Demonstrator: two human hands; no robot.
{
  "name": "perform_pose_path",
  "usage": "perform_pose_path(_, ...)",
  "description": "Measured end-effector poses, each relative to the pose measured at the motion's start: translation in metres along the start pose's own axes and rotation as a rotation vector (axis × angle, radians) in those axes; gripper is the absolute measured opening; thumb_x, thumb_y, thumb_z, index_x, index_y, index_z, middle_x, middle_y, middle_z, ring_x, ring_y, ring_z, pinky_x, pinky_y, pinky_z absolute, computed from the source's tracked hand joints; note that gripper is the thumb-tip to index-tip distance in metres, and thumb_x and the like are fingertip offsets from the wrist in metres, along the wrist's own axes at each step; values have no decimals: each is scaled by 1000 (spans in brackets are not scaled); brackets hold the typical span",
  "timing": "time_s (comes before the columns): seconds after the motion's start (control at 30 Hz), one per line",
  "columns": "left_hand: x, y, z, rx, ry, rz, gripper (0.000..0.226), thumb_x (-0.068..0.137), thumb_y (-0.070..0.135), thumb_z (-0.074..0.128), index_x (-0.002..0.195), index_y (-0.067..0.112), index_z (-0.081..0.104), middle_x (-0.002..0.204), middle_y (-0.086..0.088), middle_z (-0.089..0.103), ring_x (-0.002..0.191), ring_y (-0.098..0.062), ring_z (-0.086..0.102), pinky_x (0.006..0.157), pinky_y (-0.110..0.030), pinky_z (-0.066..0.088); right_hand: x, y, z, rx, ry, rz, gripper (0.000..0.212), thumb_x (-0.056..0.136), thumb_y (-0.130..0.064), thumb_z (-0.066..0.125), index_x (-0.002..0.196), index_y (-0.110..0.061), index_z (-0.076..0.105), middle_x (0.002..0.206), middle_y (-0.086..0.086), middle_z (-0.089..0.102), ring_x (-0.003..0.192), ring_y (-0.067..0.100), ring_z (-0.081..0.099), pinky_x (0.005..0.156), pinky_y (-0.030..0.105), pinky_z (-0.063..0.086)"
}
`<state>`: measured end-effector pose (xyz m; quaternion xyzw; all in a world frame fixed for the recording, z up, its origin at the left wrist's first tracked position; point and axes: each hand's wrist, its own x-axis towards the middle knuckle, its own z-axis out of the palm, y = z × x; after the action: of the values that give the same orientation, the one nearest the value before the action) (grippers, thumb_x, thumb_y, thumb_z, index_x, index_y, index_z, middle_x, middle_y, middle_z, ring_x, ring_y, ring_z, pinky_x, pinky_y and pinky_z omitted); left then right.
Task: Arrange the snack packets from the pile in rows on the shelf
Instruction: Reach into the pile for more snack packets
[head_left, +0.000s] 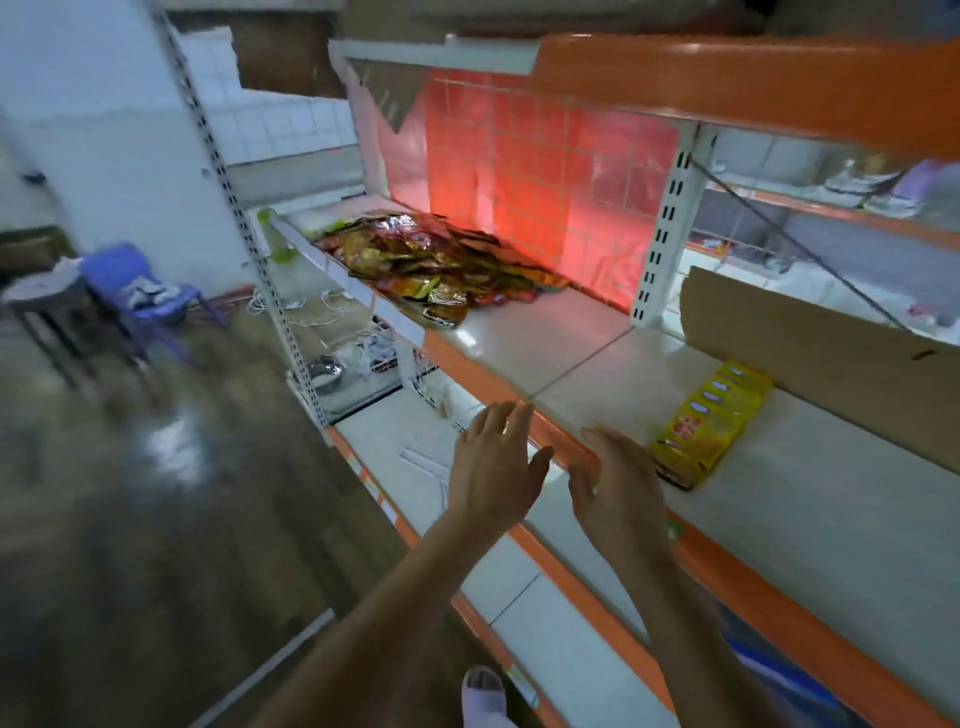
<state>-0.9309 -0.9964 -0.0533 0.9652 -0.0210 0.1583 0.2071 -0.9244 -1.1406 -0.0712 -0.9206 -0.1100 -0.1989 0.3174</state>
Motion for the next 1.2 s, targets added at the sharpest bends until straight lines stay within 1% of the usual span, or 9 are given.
perform_pose_path(0.13,45,-55,-4,39,-12,-60,56,94,42,53,142,16,41,146,-4,43,136,-26,35,106,-39,36,54,-24,49,63,-29,15,31,80,-8,69,111,-6,65,114,10,65,110,31,55,94,33,42)
perform_pose_path(0.3,117,-107,-11,83,-29,-86,58,93,44,52,142,15,41,144,-5,45,133,-26,38,107,-40,36,131,-41,103,63,-100,46,35,86,-14,62,121,-7,61,123,9,61,118,27,51,101,32,38)
perform_pose_path(0.43,164,-129,-10,54,2,-93,54,92,40,56,137,13,47,136,-6,52,127,-27,44,103,-39,38,181,-47,130,68,-108,53,34,89,-18,60,123,-12,60,125,3,60,118,20,49,99,27,38)
perform_pose_path(0.6,208,-153,-5,13,8,-132,50,92,40,56,133,13,50,135,-7,52,126,-29,44,100,-41,39,231,-45,161,-18,-163,-27,36,86,-22,47,117,-16,63,117,1,62,111,24,54,95,28,36)
perform_pose_path(0.7,240,-171,-3,30,5,-128,55,92,43,55,138,12,46,137,-8,51,127,-30,43,101,-40,38,260,-51,173,26,-110,48,26,85,-15,60,110,-13,66,109,7,64,104,29,54,88,32,40)
perform_pose_path(0.8,276,-187,-4,30,-8,-104,55,93,44,53,137,12,47,138,-9,50,127,-31,42,102,-41,37,290,-55,183,75,-31,92,26,80,-10,68,106,-10,67,106,11,65,104,31,56,87,35,42)
perform_pose_path(1.0,357,-221,-9,37,-38,-6,50,95,36,50,137,11,44,135,-9,51,125,-31,42,102,-40,35,368,-45,205,-10,56,304,30,87,-19,61,114,-8,64,112,17,65,110,35,56,92,41,44)
perform_pose_path(1.1,396,-229,-7,32,-29,96,43,96,32,48,132,9,50,131,-11,54,123,-30,45,106,-38,31,400,-40,212,2,106,411,32,89,-18,58,117,-3,62,115,21,63,111,36,55,95,39,42)
perform_pose_path(1.2,434,-226,-1,-18,-41,160,37,95,27,51,127,9,56,127,-10,57,121,-30,48,104,-39,36,421,-35,219,-5,147,472,31,89,-17,58,116,-1,62,114,22,63,110,37,56,94,38,41)
